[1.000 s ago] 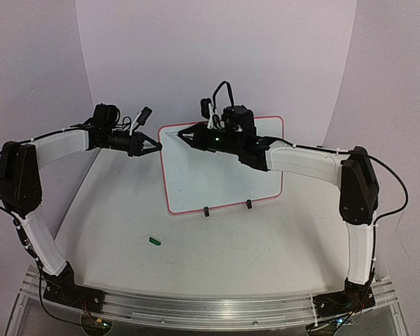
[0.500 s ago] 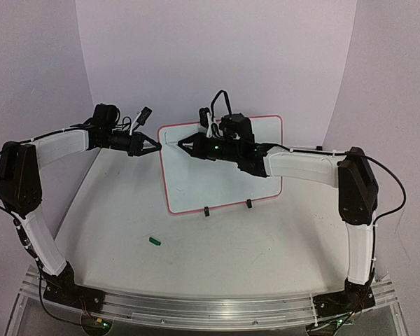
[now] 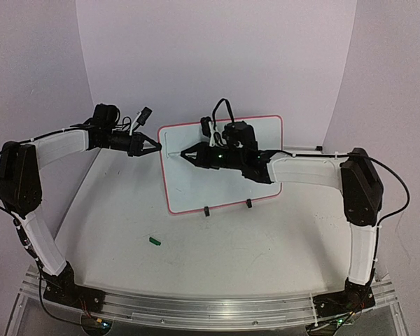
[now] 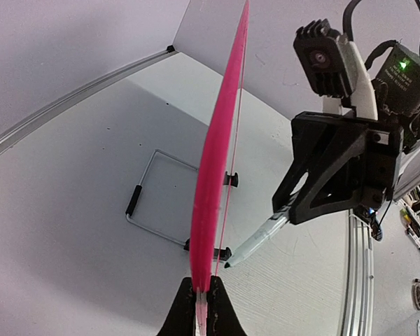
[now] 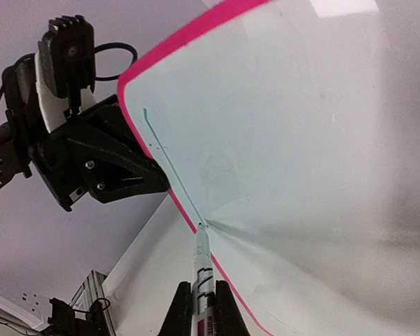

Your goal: Write a sentence on the whiteboard

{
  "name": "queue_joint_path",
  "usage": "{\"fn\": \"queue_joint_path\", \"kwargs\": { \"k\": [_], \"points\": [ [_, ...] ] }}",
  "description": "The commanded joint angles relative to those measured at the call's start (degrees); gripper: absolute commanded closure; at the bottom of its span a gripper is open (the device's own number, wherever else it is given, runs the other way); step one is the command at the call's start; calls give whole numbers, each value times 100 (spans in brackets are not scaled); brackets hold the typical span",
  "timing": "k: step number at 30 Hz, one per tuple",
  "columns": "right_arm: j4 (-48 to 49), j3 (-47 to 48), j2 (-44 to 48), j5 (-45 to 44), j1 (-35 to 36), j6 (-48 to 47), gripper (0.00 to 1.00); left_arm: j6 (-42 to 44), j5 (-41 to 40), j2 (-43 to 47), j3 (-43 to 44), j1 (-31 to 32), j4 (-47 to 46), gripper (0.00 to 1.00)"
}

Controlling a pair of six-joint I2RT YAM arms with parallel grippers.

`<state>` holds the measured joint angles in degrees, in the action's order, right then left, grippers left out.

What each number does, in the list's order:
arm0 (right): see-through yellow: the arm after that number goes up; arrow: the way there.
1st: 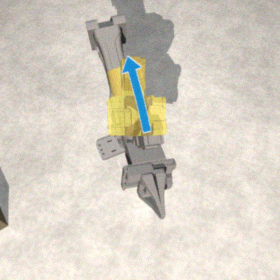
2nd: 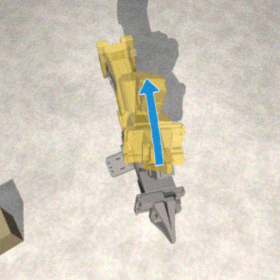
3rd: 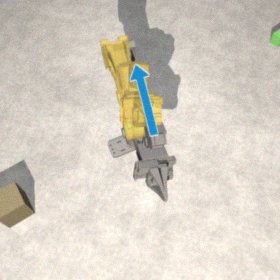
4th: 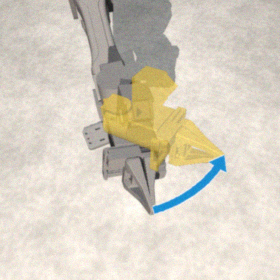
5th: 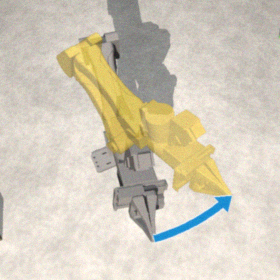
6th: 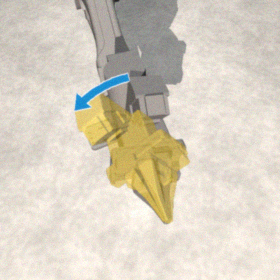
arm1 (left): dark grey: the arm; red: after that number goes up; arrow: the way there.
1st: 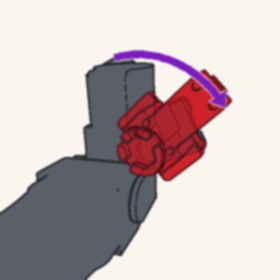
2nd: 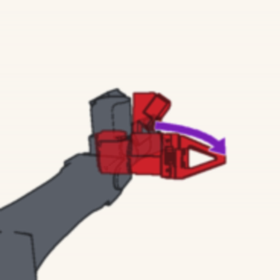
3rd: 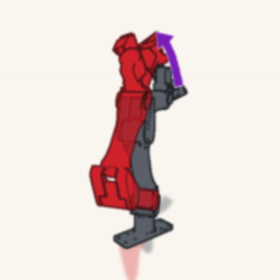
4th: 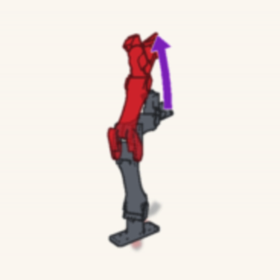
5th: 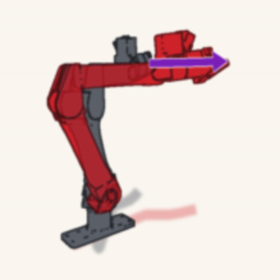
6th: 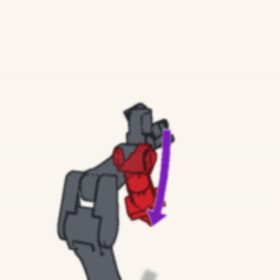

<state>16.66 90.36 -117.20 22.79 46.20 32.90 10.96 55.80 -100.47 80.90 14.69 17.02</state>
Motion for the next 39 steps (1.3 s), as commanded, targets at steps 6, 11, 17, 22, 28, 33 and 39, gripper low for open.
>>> {"fn": "queue_joint_path", "kwargs": {
  "k": [6, 11, 17, 22, 28, 33, 39],
  "points": [
    [447, 294, 578, -102, 101, -337, 100, 23, 54, 115, 141, 37, 113, 100],
    [262, 561, 312, -457, 102, -304, 100, 8, 71, 113, 125, 38, 94, 100],
    [155, 875, 31, -604, 104, -296, 100, 3, 83, 93, 136, 34, 90, 100],
    [75, 1053, -130, -621, 105, -294, 100, -5, 89, 92, 145, 36, 89, 100],
    [48, 1135, -234, -719, 102, -263, 100, -6, 98, 97, 145, 48, 89, 100],
    [39, 1027, -177, -963, 105, -229, 100, -6, 90, 92, 140, 44, 91, 100],
    [130, 610, 130, -1398, 102, -278, 100, -6, 89, 87, 145, 44, 90, 100]
  ]
}}
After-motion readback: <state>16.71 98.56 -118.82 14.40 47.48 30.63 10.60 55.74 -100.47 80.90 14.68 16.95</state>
